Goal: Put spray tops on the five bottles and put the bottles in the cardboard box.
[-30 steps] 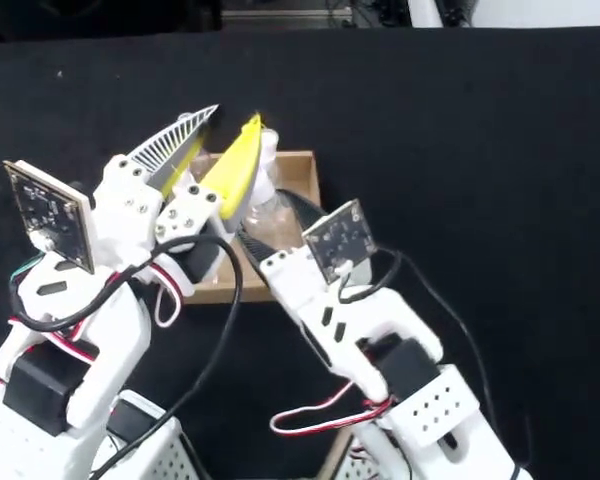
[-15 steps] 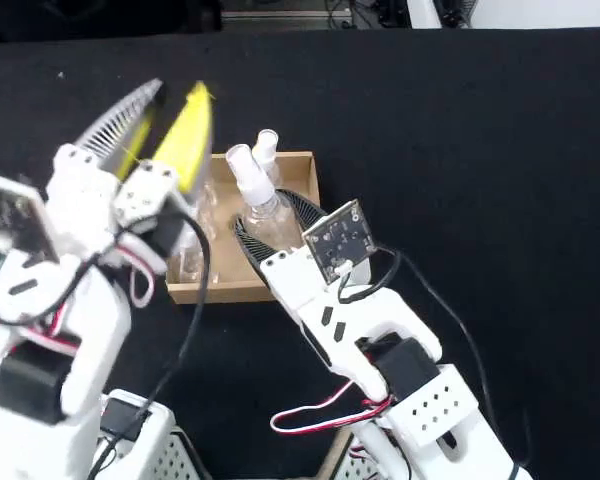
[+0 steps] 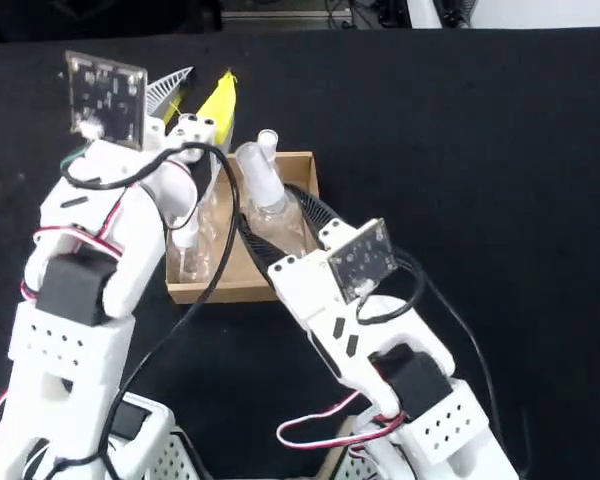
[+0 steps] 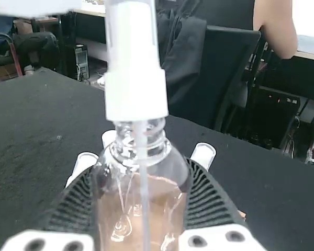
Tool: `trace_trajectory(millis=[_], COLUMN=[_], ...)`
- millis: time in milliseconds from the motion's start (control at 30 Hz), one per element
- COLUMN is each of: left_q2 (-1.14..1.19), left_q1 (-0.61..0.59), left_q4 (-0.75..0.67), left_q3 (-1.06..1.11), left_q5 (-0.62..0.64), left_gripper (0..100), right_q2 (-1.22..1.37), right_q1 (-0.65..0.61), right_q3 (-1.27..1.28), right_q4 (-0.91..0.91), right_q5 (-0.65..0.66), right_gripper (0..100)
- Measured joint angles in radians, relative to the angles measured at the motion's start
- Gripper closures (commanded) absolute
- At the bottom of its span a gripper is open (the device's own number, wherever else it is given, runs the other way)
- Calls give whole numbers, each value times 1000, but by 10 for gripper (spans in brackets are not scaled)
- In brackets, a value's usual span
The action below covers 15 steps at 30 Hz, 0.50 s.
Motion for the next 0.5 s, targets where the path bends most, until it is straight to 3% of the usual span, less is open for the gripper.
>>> trace_trajectory(millis=[267,500], left_q2=[5,5], left_q1=[127,153], left_q4=[215,253], left_q3=[-157,-187], left_q5=[2,-71], left_gripper=[884,884], right_q2=[-2,-2], right_q1=[0,0], right_q3=[5,5], right_q4=[0,0], right_q5=[0,0], right_gripper=[988,988])
